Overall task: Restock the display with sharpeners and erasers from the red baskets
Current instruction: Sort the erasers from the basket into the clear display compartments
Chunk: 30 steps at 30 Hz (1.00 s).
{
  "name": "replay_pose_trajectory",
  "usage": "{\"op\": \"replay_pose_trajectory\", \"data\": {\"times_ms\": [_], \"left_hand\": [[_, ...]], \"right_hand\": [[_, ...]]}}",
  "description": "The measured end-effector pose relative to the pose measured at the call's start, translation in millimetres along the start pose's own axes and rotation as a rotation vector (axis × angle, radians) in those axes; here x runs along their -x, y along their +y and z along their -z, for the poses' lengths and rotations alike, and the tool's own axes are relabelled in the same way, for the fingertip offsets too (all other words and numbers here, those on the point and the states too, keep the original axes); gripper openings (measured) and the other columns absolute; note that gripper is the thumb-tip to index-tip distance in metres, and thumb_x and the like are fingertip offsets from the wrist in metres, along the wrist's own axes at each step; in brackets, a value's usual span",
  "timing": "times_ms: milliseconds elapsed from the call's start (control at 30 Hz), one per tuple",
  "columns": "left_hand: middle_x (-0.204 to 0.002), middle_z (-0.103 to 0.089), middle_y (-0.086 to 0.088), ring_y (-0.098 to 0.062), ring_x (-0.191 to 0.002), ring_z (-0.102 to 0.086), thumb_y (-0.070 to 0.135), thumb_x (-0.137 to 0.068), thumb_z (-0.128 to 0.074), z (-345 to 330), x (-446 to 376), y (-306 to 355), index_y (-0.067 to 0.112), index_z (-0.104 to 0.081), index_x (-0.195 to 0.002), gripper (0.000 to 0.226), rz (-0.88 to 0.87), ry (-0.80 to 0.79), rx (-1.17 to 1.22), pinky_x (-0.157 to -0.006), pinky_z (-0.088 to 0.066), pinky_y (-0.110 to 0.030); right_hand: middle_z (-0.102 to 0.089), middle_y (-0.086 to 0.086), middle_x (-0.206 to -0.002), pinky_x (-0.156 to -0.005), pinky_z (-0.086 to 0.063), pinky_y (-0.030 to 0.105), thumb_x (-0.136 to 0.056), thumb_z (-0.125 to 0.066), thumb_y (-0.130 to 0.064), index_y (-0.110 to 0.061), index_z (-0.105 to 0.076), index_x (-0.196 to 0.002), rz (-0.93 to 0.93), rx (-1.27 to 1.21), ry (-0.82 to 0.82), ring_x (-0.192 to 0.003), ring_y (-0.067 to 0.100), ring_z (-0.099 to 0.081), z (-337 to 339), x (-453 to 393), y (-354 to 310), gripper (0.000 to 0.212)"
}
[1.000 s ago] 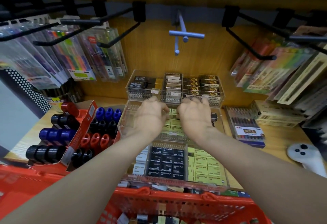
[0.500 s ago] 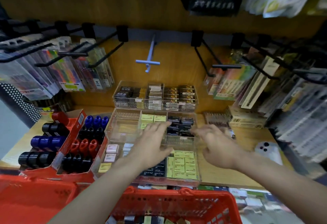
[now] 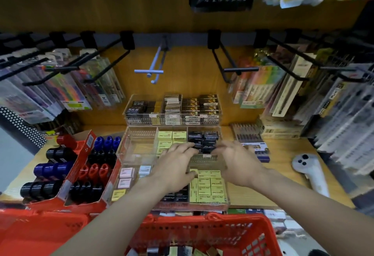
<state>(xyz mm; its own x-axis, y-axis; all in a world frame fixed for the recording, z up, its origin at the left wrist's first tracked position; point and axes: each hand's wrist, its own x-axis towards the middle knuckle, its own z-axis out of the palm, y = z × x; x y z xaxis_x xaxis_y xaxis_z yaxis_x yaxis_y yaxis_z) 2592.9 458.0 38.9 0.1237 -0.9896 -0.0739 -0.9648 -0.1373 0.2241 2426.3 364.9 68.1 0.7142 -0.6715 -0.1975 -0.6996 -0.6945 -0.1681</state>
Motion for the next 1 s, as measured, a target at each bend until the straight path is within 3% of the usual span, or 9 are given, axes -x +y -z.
{"op": "replay_pose_trajectory", "data": {"times_ms": [100,200,367,467,533,633,733,833,1000], "left_hand": [[-0.161,-0.022,0.012,-0.019,-0.145,-0.021,0.038,-0.093,-0.059,1,-1,-1,0.031,-0.033,-0.150,0.063,0.013,-0.008,0.000,-0.118,-0.025,-0.044],[-0.161,-0.023,0.011,-0.021,-0.144,-0.022,0.036,-0.093,-0.060,4,-3,0,0.032,-0.034,-0.150,0.062,0.024,-0.018,-0.003,-0.117,-0.027,-0.046],[-0.161,-0.020,0.006,-0.018,-0.146,-0.014,0.033,-0.095,-0.057,9,10,5,0.027,-0.030,-0.151,0.063,-0.018,-0.003,0.008,-0.120,-0.021,-0.044],[-0.154,-0.032,0.000,-0.021,-0.142,-0.024,0.025,-0.095,-0.056,17,47,13,0.022,-0.043,-0.144,0.051,-0.073,0.065,0.058,-0.116,-0.026,-0.041],[-0.143,-0.046,-0.004,-0.024,-0.134,-0.037,0.019,-0.094,-0.057,23,76,22,0.017,-0.053,-0.136,0.042,-0.072,0.036,0.051,-0.110,-0.033,-0.037],[-0.125,-0.062,-0.006,-0.025,-0.114,-0.057,0.019,-0.092,-0.057,24,120,33,0.017,-0.064,-0.122,0.031,-0.011,-0.099,0.043,-0.095,-0.048,-0.037],[-0.114,-0.070,-0.001,-0.023,-0.104,-0.063,0.021,-0.092,-0.056,4,159,32,0.020,-0.069,-0.111,0.024,0.049,-0.249,0.010,-0.085,-0.053,-0.035],[-0.113,-0.071,-0.003,-0.023,-0.104,-0.064,0.017,-0.092,-0.053,-24,185,27,0.020,-0.070,-0.112,0.025,0.130,-0.388,0.082,-0.089,-0.053,-0.037],[-0.120,-0.067,-0.004,-0.021,-0.109,-0.062,0.013,-0.095,-0.053,-83,207,9,0.017,-0.069,-0.114,0.025,0.223,-0.555,0.206,-0.094,-0.051,-0.035]], "right_hand": [[-0.050,-0.004,-0.132,-0.102,-0.029,0.049,-0.086,-0.055,-0.011,-0.025,-0.059,-0.125,0.020,0.186,0.095,-0.123,0.021,-0.044,-3,0,-1,0.041],[-0.058,-0.003,-0.120,-0.099,-0.030,0.050,-0.086,-0.054,-0.011,-0.020,-0.062,-0.117,-0.011,0.246,0.080,-0.119,0.022,-0.050,-2,-4,-9,0.033],[-0.044,-0.002,-0.141,-0.103,-0.032,0.054,-0.087,-0.057,-0.016,-0.024,-0.050,-0.135,-0.034,0.189,0.011,-0.128,0.024,-0.044,2,1,-12,0.049],[-0.033,0.001,-0.150,-0.103,-0.033,0.050,-0.089,-0.055,-0.018,-0.027,-0.042,-0.143,0.009,0.053,0.166,-0.132,0.027,-0.042,6,29,-16,0.056],[-0.045,0.002,-0.141,-0.098,-0.037,0.047,-0.089,-0.053,-0.019,-0.026,-0.051,-0.135,0.050,0.026,0.218,-0.126,0.027,-0.047,7,54,-25,0.046],[-0.064,0.004,-0.118,-0.087,-0.049,0.038,-0.087,-0.056,-0.020,-0.023,-0.065,-0.117,0.073,0.015,0.071,-0.107,0.027,-0.060,-6,93,-48,0.031],[-0.070,0.005,-0.106,-0.082,-0.053,0.033,-0.087,-0.057,-0.018,-0.019,-0.071,-0.101,0.002,-0.173,-0.038,-0.098,0.027,-0.064,-37,126,-55,0.019],[-0.074,0.003,-0.103,-0.087,-0.052,0.029,-0.087,-0.058,-0.014,-0.017,-0.074,-0.098,-0.060,-0.293,-0.194,-0.098,0.021,-0.067,-73,152,-52,0.020],[-0.074,0.005,-0.105,-0.084,-0.046,0.022,-0.087,-0.057,-0.013,-0.016,-0.076,-0.098,-0.222,-0.353,-0.366,-0.102,0.022,-0.067,-148,170,-38,0.021]]}}
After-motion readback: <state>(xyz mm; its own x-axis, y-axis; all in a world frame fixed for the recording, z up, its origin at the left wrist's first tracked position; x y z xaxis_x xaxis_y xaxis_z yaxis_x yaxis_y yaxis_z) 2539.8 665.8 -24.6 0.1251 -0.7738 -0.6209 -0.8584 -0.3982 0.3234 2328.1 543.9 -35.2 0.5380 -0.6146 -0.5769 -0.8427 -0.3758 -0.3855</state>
